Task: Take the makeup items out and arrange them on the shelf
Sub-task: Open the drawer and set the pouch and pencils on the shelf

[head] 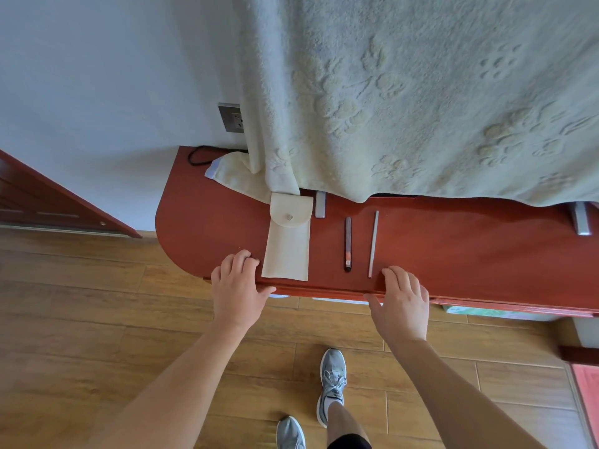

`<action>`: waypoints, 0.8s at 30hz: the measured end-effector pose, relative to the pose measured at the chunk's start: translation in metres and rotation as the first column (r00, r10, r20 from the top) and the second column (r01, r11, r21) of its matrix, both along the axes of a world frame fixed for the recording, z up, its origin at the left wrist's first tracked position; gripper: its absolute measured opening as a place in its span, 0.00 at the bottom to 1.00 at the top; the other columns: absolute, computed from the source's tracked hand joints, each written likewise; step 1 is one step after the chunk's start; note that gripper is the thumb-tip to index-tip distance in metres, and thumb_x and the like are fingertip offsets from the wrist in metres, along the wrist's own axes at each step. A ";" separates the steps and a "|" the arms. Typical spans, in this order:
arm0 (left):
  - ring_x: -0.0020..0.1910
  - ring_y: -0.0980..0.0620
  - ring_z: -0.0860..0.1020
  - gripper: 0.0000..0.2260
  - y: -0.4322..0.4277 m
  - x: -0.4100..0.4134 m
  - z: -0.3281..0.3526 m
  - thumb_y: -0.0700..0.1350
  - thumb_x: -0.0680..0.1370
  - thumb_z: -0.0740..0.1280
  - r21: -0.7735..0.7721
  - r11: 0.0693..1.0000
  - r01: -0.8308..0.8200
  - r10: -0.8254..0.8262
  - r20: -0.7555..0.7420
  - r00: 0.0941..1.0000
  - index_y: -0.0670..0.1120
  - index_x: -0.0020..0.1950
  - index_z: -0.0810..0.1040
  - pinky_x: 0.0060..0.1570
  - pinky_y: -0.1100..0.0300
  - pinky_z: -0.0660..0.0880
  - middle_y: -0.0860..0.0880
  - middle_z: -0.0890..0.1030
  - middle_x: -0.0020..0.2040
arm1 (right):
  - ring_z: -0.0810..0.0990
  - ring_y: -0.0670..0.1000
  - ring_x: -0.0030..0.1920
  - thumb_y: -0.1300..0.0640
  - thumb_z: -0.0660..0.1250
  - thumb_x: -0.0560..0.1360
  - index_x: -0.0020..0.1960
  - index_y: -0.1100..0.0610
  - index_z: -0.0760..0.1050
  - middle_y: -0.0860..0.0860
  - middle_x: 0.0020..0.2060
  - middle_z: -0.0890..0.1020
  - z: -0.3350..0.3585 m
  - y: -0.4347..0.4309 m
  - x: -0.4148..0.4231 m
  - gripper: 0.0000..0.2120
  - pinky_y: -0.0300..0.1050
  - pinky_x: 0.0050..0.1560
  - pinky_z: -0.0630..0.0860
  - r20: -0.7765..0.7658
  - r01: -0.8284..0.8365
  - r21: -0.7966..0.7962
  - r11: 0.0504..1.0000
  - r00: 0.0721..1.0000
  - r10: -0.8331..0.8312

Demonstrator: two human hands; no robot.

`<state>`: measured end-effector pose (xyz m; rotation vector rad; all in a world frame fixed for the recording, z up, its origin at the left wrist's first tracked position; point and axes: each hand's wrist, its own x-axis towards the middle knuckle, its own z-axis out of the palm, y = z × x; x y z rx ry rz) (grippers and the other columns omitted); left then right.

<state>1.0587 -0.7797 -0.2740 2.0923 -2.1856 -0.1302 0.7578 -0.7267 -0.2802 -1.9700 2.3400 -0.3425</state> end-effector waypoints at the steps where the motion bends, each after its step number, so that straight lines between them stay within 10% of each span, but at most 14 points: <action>1: 0.62 0.43 0.74 0.28 0.000 -0.001 -0.001 0.58 0.63 0.81 -0.011 1.000 -0.006 0.006 -0.001 1.000 0.45 0.56 0.80 0.58 0.44 0.72 0.47 0.78 0.62 | 0.76 0.59 0.58 0.53 0.80 0.64 0.59 0.61 0.77 0.54 0.58 0.78 -0.001 0.000 0.000 0.27 0.57 0.55 0.73 -0.008 0.000 -0.016 1.000 1.000 0.000; 24: 0.62 0.43 0.75 0.25 0.001 -0.004 -0.011 0.57 0.65 0.80 -0.078 0.997 -0.026 0.027 0.003 1.000 0.45 0.54 0.79 0.56 0.44 0.72 0.47 0.78 0.61 | 0.75 0.59 0.57 0.57 0.79 0.64 0.59 0.61 0.76 0.55 0.57 0.78 -0.008 -0.002 0.001 0.26 0.57 0.53 0.72 -0.028 0.008 -0.046 0.999 1.000 -0.009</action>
